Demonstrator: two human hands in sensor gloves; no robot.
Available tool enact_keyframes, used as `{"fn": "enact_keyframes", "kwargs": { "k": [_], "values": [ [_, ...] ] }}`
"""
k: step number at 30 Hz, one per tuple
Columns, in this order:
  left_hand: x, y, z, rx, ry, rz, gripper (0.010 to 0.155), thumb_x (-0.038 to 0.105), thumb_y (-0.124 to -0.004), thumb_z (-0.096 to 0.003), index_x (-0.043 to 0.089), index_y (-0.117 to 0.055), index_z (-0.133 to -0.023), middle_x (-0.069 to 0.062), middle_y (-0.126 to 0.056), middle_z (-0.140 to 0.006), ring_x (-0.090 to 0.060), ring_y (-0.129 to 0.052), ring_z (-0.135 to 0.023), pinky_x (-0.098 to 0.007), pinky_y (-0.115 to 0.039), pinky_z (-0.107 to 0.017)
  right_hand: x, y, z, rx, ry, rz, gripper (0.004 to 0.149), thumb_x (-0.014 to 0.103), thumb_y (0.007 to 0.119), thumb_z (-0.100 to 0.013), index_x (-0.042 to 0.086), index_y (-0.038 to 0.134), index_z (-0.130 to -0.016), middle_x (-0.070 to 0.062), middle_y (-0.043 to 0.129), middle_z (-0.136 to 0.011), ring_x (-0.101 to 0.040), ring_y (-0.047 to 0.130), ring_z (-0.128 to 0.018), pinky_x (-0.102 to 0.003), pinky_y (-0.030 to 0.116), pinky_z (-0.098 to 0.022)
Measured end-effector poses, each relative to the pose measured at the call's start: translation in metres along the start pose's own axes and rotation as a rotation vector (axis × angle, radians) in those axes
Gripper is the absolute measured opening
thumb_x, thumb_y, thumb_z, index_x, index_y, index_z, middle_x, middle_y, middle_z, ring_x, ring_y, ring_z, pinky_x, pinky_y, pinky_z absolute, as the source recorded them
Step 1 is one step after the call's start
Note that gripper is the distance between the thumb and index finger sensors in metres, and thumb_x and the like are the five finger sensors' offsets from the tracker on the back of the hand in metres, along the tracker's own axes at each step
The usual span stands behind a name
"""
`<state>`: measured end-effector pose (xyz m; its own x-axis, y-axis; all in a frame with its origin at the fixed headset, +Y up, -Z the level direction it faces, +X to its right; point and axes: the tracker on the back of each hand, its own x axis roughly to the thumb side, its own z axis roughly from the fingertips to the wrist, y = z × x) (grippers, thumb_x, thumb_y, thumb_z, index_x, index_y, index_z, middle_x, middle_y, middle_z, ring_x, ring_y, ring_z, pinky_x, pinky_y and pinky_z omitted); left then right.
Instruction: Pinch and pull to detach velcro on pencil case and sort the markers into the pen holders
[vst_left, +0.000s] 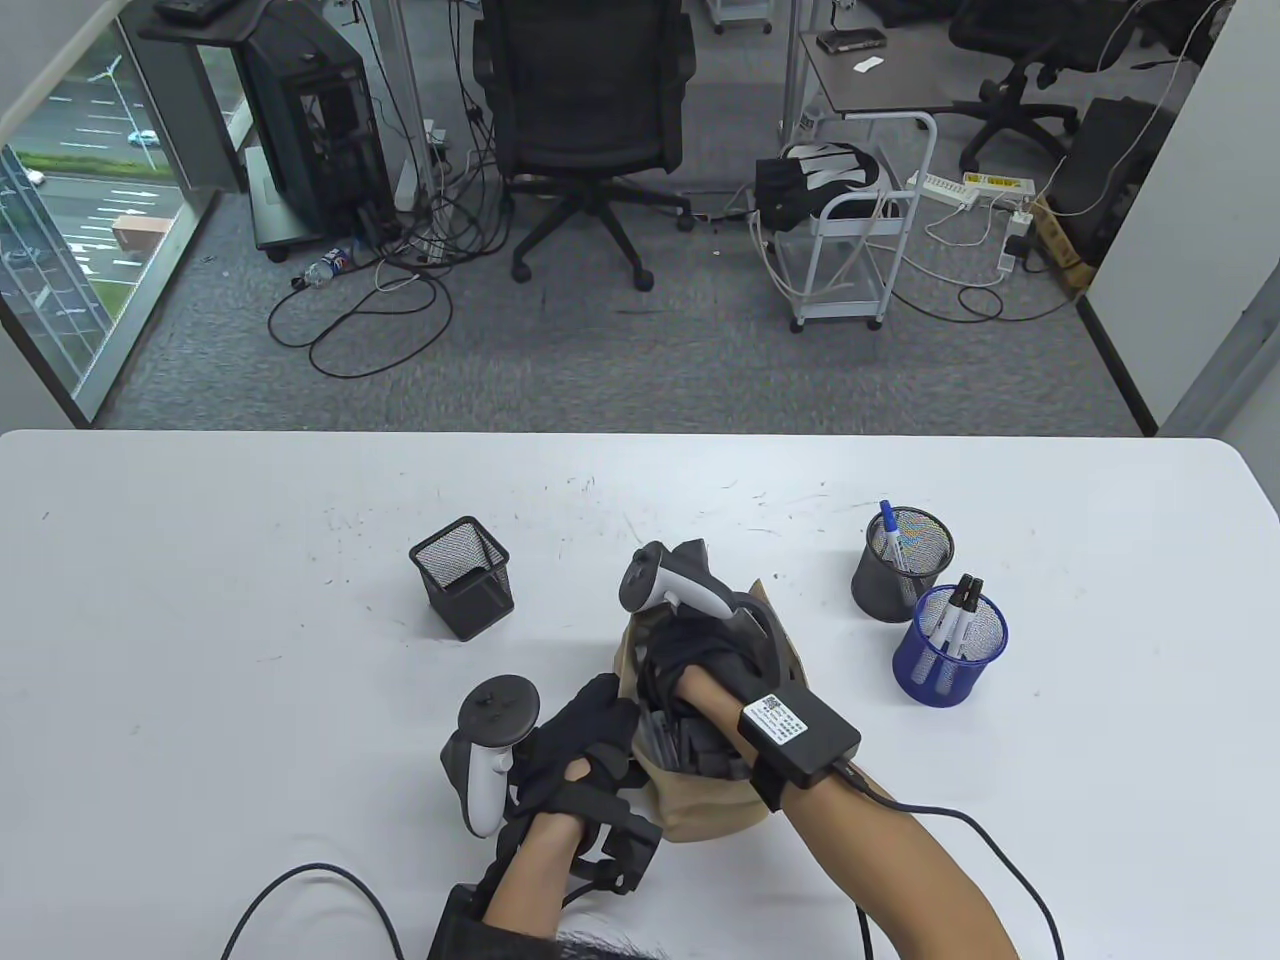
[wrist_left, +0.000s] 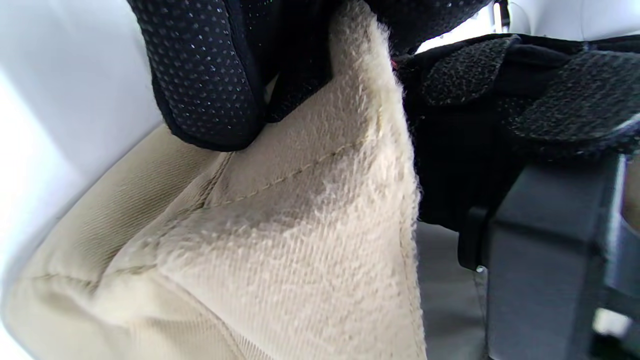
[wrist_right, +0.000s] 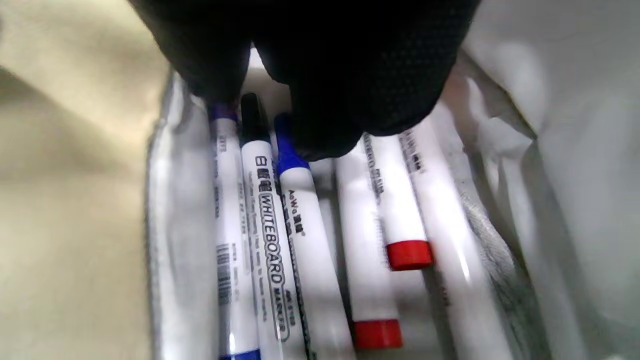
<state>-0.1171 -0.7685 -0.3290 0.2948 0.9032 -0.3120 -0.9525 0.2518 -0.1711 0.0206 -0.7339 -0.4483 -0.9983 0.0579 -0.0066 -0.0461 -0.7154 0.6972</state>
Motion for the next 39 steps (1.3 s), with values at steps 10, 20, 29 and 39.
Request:
{"fn": "enact_keyframes", "kwargs": {
  "k": [10, 20, 29, 39],
  "values": [
    [-0.001, -0.001, -0.001, 0.002, 0.007, -0.01, 0.067, 0.037, -0.073, -0.0573, 0.005, -0.057, -0.113, -0.029, -0.076, -0.106, -0.044, -0.095, -0.082, -0.036, -0.098, -0.041, 0.01, 0.014, -0.007, -0.069, 0.03, 0.185, 0.066, 0.038, 0.099, -0.035, 0.008, 0.083, -0.091, -0.011, 0.104, -0.069, -0.019, 0.106, -0.036, -0.034, 0.089, -0.028],
    [-0.001, -0.001, -0.002, -0.001, 0.0, -0.01, 0.067, 0.037, -0.073, -0.0575, 0.005, -0.056, -0.114, -0.029, -0.076, -0.106, -0.044, -0.094, -0.083, -0.036, -0.098, -0.042, -0.021, -0.045, 0.071, -0.367, -0.086, -0.024, 0.054, 0.035, 0.098, -0.038, 0.013, 0.087, -0.086, -0.009, 0.103, -0.068, -0.02, 0.107, -0.036, -0.035, 0.089, -0.029],
    [-0.002, -0.001, -0.001, 0.001, 0.001, 0.001, 0.067, 0.037, -0.073, -0.0573, 0.005, -0.056, -0.114, -0.029, -0.076, -0.106, -0.044, -0.095, -0.082, -0.036, -0.098, -0.041, -0.117, -0.111, 0.151, -0.796, -0.072, -0.501, 0.053, 0.03, 0.097, -0.04, 0.012, 0.084, -0.089, -0.011, 0.101, -0.073, -0.022, 0.108, -0.041, -0.035, 0.091, -0.031],
    [-0.002, -0.001, -0.001, -0.002, 0.001, 0.005, 0.067, 0.037, -0.073, -0.0573, 0.005, -0.056, -0.113, -0.029, -0.076, -0.106, -0.044, -0.095, -0.082, -0.036, -0.098, -0.042, -0.187, -0.134, 0.142, -1.068, 0.247, -0.443, 0.053, 0.027, 0.096, -0.041, 0.015, 0.081, -0.091, -0.01, 0.098, -0.079, -0.023, 0.107, -0.048, -0.037, 0.09, -0.036]
  ]
}}
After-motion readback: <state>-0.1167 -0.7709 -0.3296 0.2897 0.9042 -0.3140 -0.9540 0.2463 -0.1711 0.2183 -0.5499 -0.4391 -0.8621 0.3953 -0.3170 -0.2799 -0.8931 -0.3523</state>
